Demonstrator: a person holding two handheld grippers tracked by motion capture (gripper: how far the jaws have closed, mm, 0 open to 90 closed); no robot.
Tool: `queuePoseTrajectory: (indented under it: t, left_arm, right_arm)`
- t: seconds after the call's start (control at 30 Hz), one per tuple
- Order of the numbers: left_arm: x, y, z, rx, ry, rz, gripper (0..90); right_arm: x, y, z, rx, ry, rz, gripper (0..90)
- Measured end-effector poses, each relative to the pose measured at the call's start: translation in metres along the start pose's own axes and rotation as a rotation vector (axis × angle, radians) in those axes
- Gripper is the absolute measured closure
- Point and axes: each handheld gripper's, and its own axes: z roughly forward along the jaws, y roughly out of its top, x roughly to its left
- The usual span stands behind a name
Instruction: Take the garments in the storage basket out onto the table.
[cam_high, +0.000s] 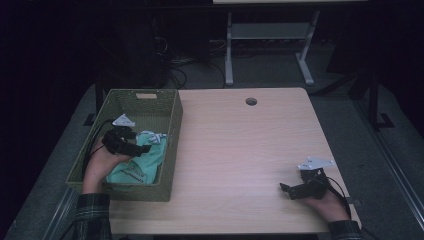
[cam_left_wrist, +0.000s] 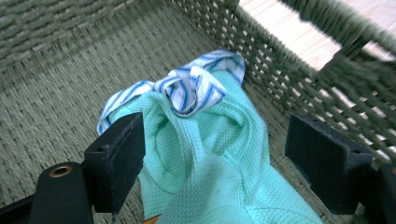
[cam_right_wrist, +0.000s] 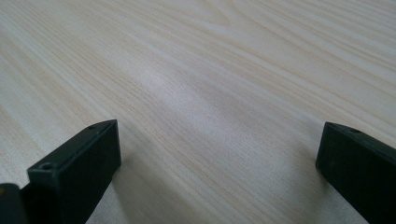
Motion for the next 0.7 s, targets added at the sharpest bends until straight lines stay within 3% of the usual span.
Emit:
queuePoseTrajectory:
  t: [0.3,0.7]
  left_arm:
    - [0.003,-0.006,0.013,0.045,-0.008,-0.017,21.1]
    - [0.007,-0.013,0.025,0.119,0.013,-0.050,23.7]
  right_arm:
    - [0.000,0.000,0.000,0.000,0.000,0.000,0.0]
    - [0.000,0.000,0.000,0.000,0.000,-0.001,0.0]
